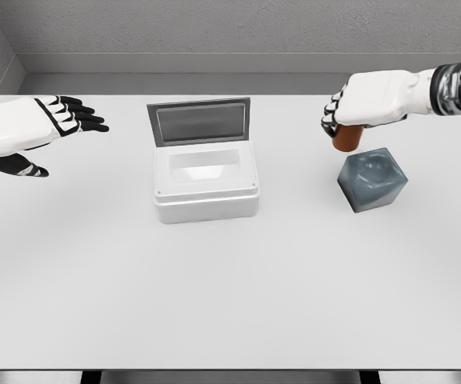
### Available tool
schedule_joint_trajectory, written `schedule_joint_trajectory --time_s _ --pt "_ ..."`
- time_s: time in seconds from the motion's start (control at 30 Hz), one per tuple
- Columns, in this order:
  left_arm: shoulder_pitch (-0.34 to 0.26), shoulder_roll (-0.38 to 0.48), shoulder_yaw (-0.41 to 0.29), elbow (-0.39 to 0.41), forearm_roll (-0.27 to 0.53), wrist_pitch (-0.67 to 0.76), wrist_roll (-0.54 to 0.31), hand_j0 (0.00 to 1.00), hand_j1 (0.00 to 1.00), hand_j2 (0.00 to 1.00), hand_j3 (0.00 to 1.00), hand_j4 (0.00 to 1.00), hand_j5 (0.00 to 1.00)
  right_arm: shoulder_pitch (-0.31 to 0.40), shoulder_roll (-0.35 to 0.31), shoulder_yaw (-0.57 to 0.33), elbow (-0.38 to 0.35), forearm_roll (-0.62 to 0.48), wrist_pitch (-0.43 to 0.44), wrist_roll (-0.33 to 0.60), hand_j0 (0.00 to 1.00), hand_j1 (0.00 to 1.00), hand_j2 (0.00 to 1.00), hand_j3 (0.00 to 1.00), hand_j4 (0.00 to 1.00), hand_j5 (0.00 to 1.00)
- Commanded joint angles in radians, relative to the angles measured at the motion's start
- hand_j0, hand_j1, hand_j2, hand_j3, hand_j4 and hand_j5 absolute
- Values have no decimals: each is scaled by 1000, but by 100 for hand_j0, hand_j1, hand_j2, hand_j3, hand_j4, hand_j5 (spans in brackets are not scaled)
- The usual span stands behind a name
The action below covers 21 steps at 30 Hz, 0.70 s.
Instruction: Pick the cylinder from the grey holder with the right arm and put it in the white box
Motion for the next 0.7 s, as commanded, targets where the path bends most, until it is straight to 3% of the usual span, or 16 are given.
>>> schedule_joint_trajectory --time_s 0.0,0.5,0.67 --pt "0 1 1 0 7 2 1 100 100 100 100 100 100 0 18 -1 3 -1 2 0 39 39 39 39 39 39" --pt "-6 1 -1 2 5 2 1 100 100 100 100 100 100 -14 133 5 6 23 2 0 39 39 39 39 39 39" --pt "-6 3 -1 0 5 2 1 100 100 100 100 100 100 -14 179 8 37 25 2 0 39 39 39 39 39 39"
